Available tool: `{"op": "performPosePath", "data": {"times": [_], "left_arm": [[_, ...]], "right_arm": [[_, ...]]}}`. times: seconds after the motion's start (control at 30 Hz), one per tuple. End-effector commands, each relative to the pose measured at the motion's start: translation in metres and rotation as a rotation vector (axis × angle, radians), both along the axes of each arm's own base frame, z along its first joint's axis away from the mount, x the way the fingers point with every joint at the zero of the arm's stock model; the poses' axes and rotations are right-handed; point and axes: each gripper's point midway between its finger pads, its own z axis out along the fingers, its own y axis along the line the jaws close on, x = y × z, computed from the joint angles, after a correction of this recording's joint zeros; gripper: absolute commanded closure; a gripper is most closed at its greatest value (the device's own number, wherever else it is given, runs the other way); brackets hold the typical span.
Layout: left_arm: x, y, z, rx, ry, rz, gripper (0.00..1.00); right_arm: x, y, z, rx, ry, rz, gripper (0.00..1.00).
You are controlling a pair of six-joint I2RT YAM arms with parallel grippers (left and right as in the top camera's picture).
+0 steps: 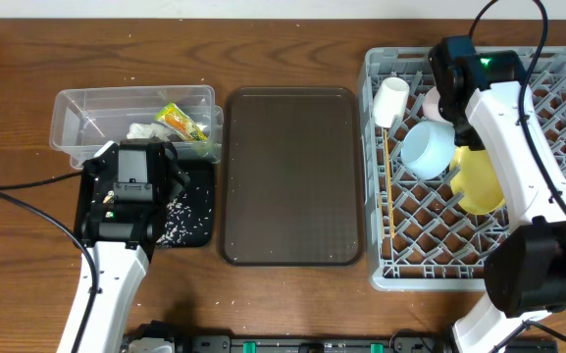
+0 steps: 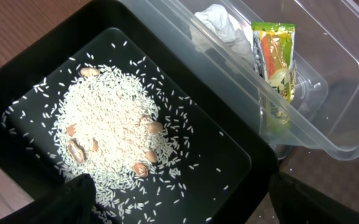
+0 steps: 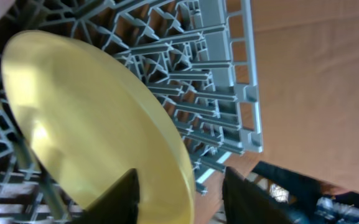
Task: Sort waste into correct bins and load items into the dishwasher rack
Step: 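Lower the yellow plate upright into the rack slots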
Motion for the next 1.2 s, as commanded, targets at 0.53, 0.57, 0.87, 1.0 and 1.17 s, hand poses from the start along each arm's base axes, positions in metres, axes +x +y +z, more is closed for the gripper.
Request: {"op": "performPosePath", "data": {"times": [0.53, 0.57, 0.87, 1.0, 1.17], "left_arm": [[0.005, 0.001, 0.009, -0.006, -0.022, 0.007, 0.08], [0.005, 0.001, 0.009, -0.006, -0.022, 0.007, 0.08], [0.005, 0.001, 0.009, -0.006, -0.022, 0.007, 0.08], [0.005, 0.001, 0.009, -0.006, -0.022, 0.007, 0.08], [0.005, 0.001, 0.009, -0.006, -0.023, 0.007, 0.08]], "right_arm": [[0.061, 0.064, -0.024, 0.349, -0.087, 0.305, 0.26], [0.067, 0.07, -0.024, 0.381, -0.108, 0.325, 0.25], [0.1, 0.135, -0.02, 0.714, -0.255, 0.468, 0.01], [0.095, 0.149, -0.022, 0.791, -0.238, 0.488, 0.01], [0.095, 0.149, -0.022, 0.791, -0.238, 0.488, 0.01]]}}
